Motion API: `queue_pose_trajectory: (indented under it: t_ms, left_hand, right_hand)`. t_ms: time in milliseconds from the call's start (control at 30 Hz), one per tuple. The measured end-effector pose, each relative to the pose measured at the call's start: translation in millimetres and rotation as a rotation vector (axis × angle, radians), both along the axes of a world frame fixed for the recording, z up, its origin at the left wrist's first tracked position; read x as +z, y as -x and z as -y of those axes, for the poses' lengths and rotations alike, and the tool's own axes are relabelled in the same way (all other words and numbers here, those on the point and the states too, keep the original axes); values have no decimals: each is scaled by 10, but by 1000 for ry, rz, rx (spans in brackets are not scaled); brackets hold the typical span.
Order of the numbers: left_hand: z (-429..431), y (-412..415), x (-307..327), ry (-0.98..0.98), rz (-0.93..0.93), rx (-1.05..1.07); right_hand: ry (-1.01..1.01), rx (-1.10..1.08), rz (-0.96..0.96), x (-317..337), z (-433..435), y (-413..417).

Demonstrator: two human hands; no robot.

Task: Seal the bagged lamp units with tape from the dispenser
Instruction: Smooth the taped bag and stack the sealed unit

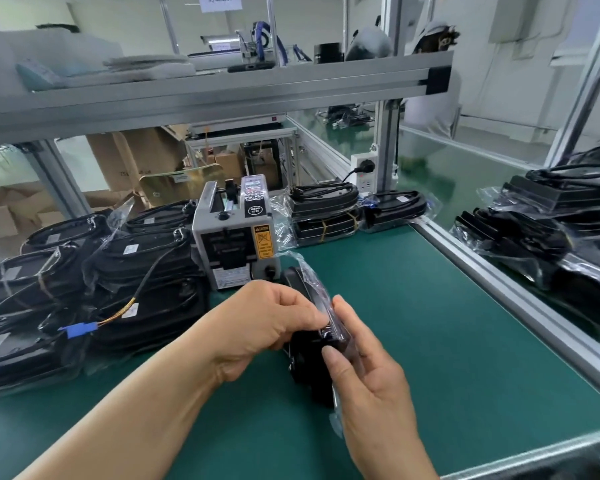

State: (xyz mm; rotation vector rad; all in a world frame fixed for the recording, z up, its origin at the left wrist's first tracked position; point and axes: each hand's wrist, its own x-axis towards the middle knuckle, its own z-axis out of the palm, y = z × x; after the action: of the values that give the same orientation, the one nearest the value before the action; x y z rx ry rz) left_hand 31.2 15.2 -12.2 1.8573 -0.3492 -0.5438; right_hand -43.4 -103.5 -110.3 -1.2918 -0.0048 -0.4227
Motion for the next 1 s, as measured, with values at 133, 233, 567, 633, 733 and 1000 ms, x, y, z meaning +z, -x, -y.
queue_pose_trajectory:
  t_ms: [133,233,567,633,733,1000]
  left_hand:
    - [22,-14,1,-27,24,3]
    - [27,-18,-8,-36,43,4]
    - [12,-39,-67,8,57,13]
    - [8,-40,-79,16,63,19]
    - [1,-35,-101,13,92,29]
    - [-20,-9,-214,-30,203,138]
  right_hand:
    - [13,5,2,-4,0,2]
    - [25,16,5,-14,0,1]
    - [76,3,4,-95,-12,-33]
    - [77,9,6,-105,-15,-41]
    - [108,7,10,-126,-15,-49]
    - [128,16,15,-172,-16,-72]
